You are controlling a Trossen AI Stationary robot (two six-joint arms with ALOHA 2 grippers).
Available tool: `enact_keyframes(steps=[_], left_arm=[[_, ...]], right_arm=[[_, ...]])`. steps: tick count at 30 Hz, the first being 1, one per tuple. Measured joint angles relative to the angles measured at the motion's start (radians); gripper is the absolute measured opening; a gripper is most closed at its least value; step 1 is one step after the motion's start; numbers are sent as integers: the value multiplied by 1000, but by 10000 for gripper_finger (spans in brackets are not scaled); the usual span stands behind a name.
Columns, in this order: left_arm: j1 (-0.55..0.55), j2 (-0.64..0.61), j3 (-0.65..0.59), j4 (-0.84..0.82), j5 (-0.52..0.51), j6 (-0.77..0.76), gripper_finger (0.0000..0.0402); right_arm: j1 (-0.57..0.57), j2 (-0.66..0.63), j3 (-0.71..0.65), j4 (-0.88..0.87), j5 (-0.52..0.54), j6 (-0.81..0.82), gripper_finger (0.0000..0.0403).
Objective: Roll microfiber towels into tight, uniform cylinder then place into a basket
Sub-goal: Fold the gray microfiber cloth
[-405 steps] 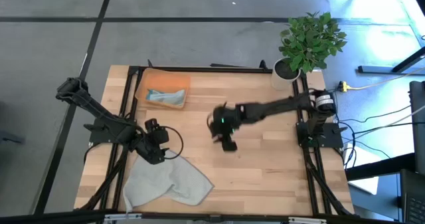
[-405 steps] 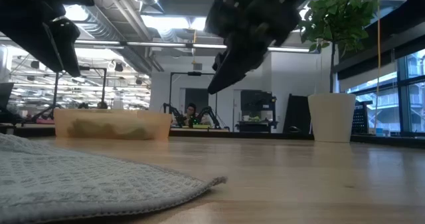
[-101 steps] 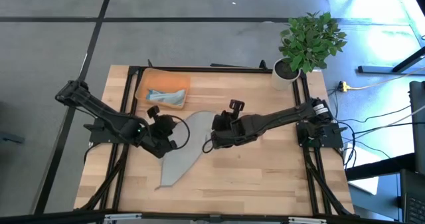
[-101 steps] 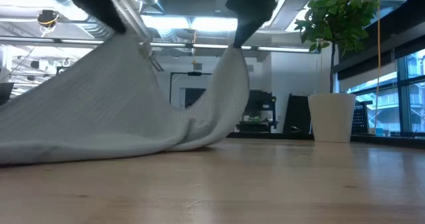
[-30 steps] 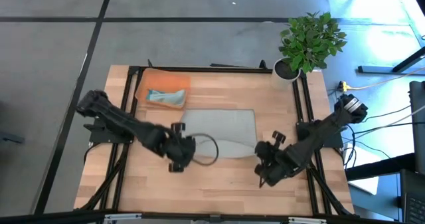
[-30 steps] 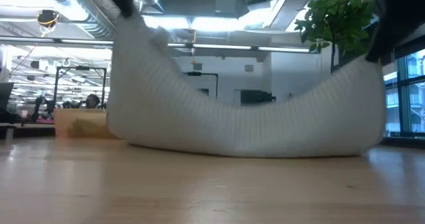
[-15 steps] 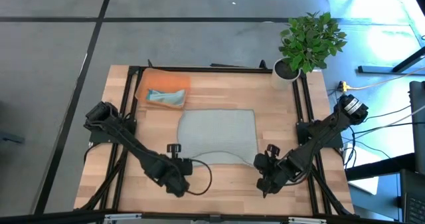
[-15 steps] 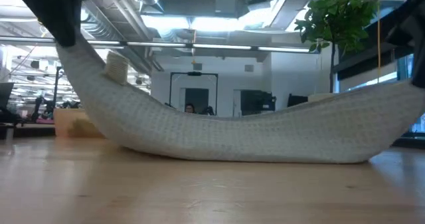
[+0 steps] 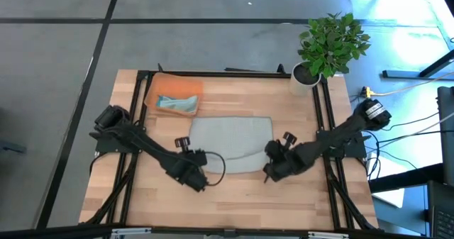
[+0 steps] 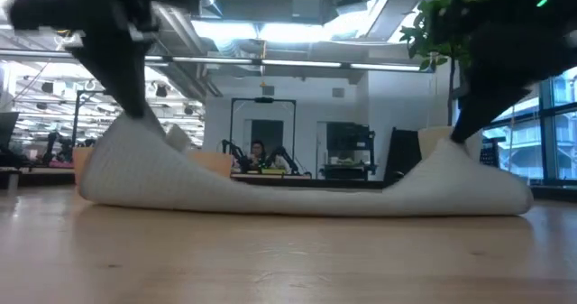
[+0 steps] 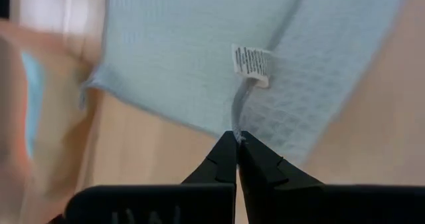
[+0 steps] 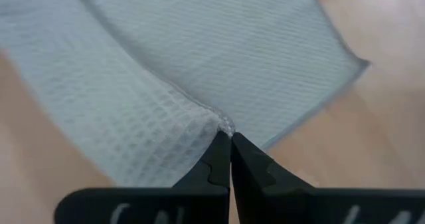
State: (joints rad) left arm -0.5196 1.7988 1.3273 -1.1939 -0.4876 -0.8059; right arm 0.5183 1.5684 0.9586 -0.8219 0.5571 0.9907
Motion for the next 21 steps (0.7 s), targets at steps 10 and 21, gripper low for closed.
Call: enact_keyframes(steps=[10,21], left_arm=[[130,0,-97,-20,-117,28,0],[254,0,-102,-15,-166,55,0]], right_arm=[[-176,0,-81,-92,90,-9,3],[-358,0,-149,-50,189,-81,3]])
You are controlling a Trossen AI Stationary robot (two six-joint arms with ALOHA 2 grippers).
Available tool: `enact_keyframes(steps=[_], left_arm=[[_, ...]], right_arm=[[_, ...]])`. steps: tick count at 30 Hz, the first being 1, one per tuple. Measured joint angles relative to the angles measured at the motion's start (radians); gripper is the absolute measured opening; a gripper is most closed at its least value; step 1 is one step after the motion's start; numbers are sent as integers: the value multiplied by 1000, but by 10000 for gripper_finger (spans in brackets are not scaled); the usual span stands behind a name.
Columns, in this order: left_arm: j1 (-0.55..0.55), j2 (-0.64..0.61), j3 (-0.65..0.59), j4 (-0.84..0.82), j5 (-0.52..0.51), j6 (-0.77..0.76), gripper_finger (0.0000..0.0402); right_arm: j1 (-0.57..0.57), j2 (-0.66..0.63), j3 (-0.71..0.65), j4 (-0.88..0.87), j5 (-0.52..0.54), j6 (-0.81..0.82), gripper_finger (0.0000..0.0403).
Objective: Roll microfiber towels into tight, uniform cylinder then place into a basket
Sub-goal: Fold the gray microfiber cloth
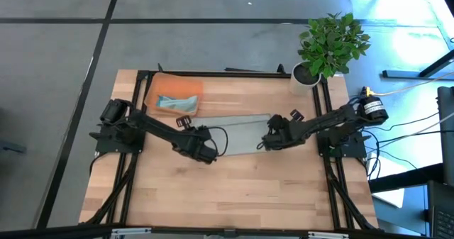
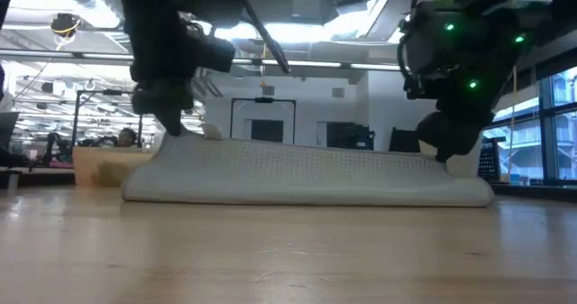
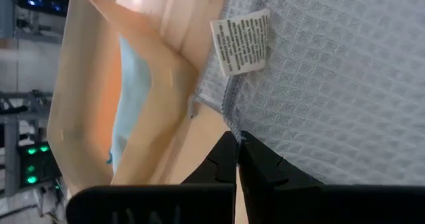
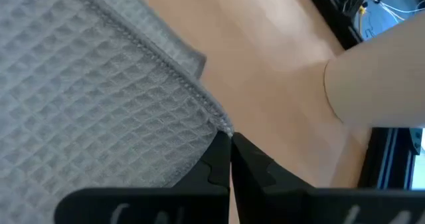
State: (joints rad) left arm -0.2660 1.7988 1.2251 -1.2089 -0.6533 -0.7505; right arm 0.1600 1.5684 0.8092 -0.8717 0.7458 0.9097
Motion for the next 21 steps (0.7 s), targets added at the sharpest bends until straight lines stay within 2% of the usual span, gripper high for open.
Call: enact_keyframes(steps=[8,21], left_arm=[[87,0,0,50,24,5,0],[163,0,-24,53,50,27,0]], right_arm=[[-86,0,-37,159,-6,-130,6],[-161,0,-43,204,-11,-182,11]])
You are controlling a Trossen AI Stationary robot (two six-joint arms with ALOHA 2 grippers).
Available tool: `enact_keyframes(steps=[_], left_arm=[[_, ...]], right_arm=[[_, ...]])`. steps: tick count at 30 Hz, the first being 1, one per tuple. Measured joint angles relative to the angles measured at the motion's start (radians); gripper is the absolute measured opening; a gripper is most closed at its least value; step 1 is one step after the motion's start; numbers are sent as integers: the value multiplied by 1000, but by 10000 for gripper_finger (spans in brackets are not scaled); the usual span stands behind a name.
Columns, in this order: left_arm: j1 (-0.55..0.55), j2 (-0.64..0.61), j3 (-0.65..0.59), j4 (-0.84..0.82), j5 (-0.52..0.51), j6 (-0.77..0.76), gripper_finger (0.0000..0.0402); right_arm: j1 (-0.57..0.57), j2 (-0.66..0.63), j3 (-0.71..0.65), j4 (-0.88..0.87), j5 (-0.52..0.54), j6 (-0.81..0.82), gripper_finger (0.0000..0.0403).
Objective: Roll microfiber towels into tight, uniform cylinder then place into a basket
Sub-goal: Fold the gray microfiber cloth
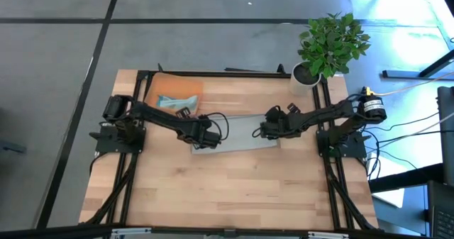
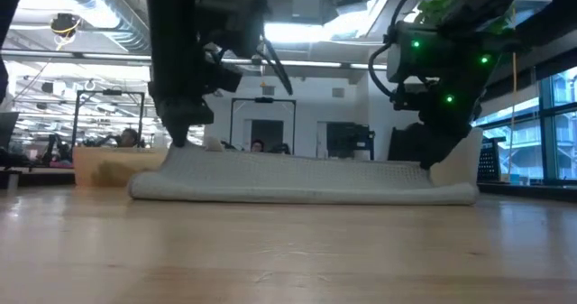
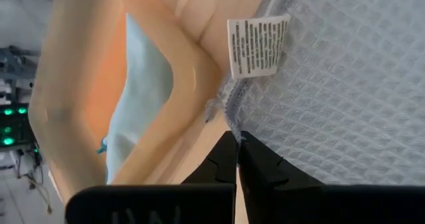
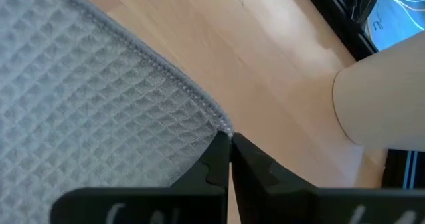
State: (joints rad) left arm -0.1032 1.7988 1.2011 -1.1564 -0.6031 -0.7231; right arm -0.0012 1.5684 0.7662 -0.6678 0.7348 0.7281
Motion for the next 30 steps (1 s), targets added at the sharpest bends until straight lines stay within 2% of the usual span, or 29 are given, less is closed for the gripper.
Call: enact_keyframes(steps=[12,17,22,30], left_arm=[[73,0,-68,57,27,26,0],[93,0,-69,85,31,34,0],[100,0,-69,106,32,105,4],[123,0,-69,132,33,108,53]], right_arm=[[-12,0,0,71,-30,-29,23],[-15,0,0,73,-30,-31,61],[-15,0,0,73,-38,-29,109],[-15,0,0,76,-101,-32,191]])
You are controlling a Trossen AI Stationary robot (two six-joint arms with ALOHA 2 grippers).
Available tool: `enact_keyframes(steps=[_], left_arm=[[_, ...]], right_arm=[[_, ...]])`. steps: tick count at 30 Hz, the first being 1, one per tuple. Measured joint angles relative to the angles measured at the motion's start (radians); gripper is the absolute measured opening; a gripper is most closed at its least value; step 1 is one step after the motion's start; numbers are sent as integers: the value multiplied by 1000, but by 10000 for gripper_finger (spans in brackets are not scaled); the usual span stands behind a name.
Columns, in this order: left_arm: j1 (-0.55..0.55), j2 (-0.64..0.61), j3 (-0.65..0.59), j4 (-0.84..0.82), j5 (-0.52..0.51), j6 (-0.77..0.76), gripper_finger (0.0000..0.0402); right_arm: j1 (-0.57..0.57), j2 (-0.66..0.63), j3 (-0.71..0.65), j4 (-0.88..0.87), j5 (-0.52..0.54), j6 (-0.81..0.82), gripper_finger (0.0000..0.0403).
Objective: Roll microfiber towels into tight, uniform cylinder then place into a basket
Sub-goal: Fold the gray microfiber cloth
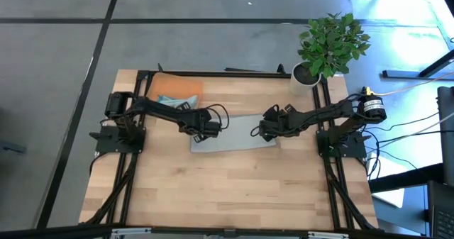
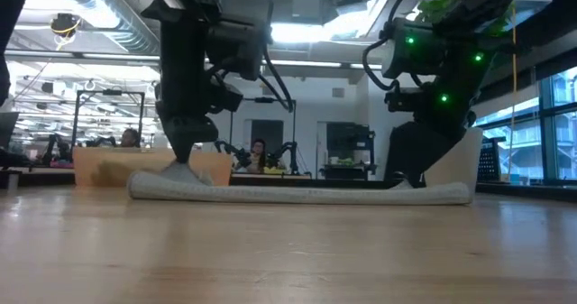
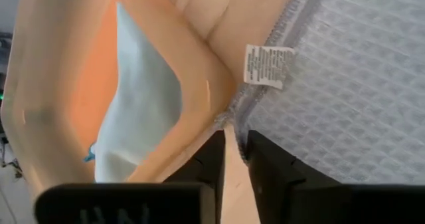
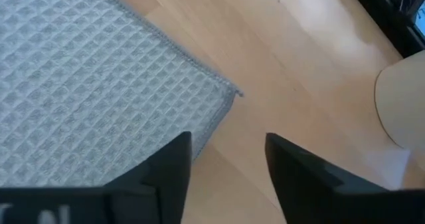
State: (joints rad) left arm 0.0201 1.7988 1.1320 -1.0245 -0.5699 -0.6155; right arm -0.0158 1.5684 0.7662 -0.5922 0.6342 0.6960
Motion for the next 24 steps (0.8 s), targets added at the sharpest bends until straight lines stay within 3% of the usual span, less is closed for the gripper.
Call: enact_keyframes(steps=[5,14,17,21,24], left_arm=[[23,0,0,7,-5,-7,65],[22,0,92,-69,-47,0,66],[0,0,111,-65,-26,-10,66],[-58,-1,101,-42,78,-3,66],[-101,-1,56,8,117,-4,66]], right_arm=[[0,0,9,1,-1,-2,214],[12,0,132,-1,-19,-48,218],[45,0,158,5,-107,-52,218],[118,0,137,60,-291,-51,218],[176,0,103,127,-333,-51,218]])
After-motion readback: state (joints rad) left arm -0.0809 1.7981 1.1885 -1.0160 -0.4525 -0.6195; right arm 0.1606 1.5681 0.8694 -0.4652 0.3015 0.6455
